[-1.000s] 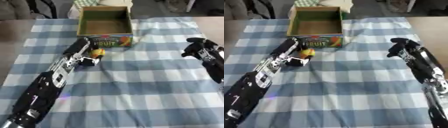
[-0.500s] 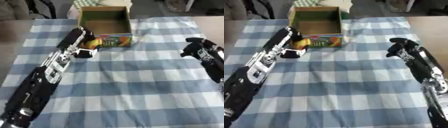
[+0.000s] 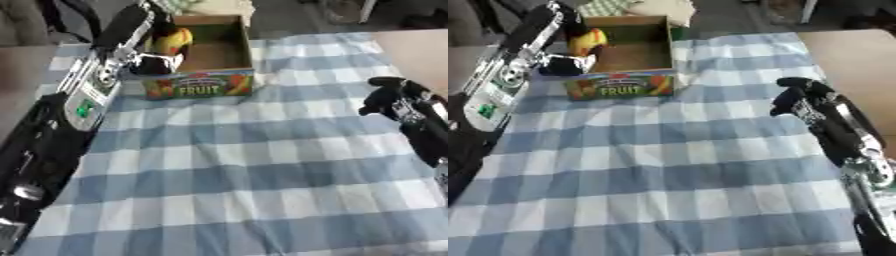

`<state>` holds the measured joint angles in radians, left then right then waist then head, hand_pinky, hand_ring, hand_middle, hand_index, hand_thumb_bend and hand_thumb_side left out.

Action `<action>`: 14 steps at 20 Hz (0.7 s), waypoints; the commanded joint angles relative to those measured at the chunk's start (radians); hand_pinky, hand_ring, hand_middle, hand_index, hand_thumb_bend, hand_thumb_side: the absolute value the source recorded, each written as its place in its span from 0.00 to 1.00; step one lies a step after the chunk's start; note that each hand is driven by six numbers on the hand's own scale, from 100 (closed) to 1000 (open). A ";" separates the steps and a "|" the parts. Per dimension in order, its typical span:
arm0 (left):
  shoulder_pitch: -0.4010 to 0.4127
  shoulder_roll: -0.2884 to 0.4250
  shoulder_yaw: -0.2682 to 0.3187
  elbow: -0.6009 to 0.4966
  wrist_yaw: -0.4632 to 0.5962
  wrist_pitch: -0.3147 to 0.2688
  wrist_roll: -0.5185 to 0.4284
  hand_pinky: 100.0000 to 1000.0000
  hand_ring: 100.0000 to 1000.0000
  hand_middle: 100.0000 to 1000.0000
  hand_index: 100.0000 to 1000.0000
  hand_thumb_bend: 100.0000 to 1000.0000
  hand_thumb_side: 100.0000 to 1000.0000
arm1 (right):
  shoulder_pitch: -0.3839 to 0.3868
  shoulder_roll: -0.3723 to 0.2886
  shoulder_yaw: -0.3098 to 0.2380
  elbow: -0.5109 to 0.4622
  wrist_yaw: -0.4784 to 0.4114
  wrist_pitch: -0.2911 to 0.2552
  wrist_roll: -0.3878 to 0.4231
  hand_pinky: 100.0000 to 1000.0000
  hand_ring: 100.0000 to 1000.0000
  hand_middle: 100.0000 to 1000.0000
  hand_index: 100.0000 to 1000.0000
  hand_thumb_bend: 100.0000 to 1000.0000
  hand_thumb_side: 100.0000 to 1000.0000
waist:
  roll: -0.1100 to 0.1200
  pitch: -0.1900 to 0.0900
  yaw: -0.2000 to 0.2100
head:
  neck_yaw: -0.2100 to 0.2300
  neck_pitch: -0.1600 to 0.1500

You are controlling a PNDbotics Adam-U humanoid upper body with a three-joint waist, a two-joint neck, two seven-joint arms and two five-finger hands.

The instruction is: Pick up objects on the table and place them in the box.

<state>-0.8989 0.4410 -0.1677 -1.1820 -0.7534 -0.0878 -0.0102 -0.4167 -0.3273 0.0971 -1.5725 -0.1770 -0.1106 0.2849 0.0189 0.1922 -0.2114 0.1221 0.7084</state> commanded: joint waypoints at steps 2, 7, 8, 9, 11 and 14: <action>-0.085 0.016 0.051 0.125 -0.100 -0.010 0.039 0.52 0.35 0.29 0.32 0.00 0.00 | -0.025 -0.008 0.010 -0.015 0.002 -0.003 0.015 0.66 0.52 0.50 0.78 0.00 0.53 | -0.001 -0.011 -0.022 | 0.018 -0.022; -0.159 0.013 0.110 0.290 -0.230 0.009 0.066 0.53 0.34 0.32 0.34 0.01 0.00 | -0.041 -0.001 0.028 -0.017 0.005 -0.006 0.033 0.66 0.52 0.50 0.78 0.00 0.53 | 0.000 0.003 -0.071 | 0.035 -0.044; -0.172 0.012 0.122 0.324 -0.257 0.017 0.065 0.53 0.34 0.31 0.35 0.02 0.00 | -0.043 -0.001 0.031 -0.017 0.006 -0.006 0.036 0.66 0.52 0.50 0.78 0.00 0.53 | 0.000 0.005 -0.080 | 0.037 -0.046; -0.182 0.012 0.134 0.352 -0.285 0.024 0.067 0.53 0.32 0.29 0.36 0.03 0.00 | -0.045 -0.001 0.034 -0.016 0.007 -0.007 0.039 0.66 0.52 0.50 0.78 0.00 0.53 | 0.001 0.007 -0.088 | 0.040 -0.047; -0.198 0.011 0.154 0.395 -0.333 0.035 0.077 0.53 0.32 0.28 0.37 0.05 0.00 | -0.048 -0.001 0.040 -0.016 0.010 -0.008 0.045 0.66 0.52 0.50 0.78 0.00 0.53 | 0.002 0.012 -0.101 | 0.043 -0.049; -0.211 0.009 0.183 0.455 -0.373 0.063 0.073 0.53 0.33 0.29 0.38 0.05 0.00 | -0.051 0.001 0.046 -0.014 0.014 -0.010 0.051 0.66 0.52 0.50 0.78 0.00 0.53 | 0.004 0.016 -0.118 | 0.049 -0.050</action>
<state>-1.0770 0.4358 -0.0045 -0.7369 -1.1057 -0.0373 0.0606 -0.4493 -0.3185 0.1431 -1.5726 -0.1676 -0.1176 0.3305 0.0254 0.2237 -0.3299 0.1662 0.6671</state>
